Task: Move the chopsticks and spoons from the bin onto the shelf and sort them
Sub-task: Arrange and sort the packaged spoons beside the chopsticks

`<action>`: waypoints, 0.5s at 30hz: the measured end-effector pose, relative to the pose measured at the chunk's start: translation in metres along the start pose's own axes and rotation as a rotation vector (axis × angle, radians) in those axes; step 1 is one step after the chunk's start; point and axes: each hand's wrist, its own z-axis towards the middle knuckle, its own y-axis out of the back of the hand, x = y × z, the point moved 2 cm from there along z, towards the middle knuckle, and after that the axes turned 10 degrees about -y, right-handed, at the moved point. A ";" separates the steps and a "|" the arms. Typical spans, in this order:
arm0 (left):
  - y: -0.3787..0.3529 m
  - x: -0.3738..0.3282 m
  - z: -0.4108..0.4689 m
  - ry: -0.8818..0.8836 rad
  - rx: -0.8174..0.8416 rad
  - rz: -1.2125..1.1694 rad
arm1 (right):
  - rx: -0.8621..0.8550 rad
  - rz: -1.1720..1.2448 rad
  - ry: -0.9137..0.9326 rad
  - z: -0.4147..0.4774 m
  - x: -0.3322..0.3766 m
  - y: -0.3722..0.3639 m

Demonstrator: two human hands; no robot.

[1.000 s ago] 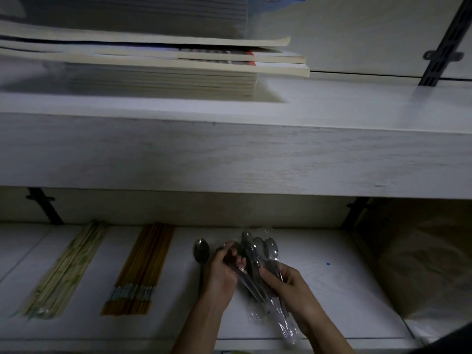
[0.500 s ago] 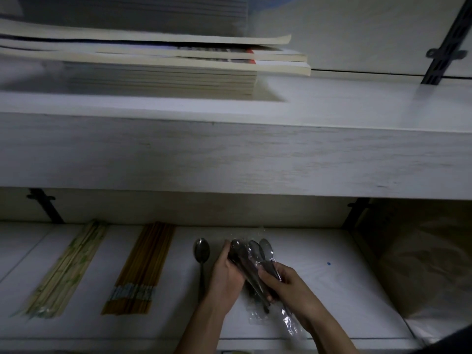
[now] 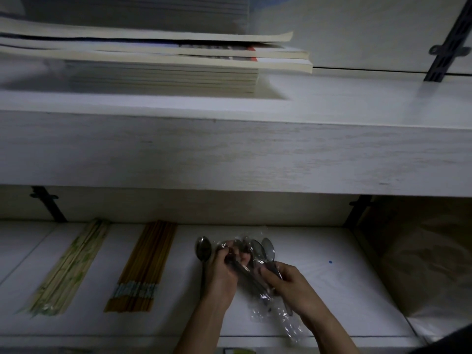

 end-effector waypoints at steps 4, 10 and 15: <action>0.005 -0.001 0.000 0.020 -0.017 -0.015 | 0.015 0.024 -0.020 -0.005 0.006 0.000; 0.008 0.003 0.001 0.051 -0.001 0.038 | -0.015 0.086 -0.148 -0.001 0.008 -0.006; 0.000 -0.004 -0.011 0.031 0.035 0.138 | 0.078 0.220 -0.097 -0.004 0.013 -0.009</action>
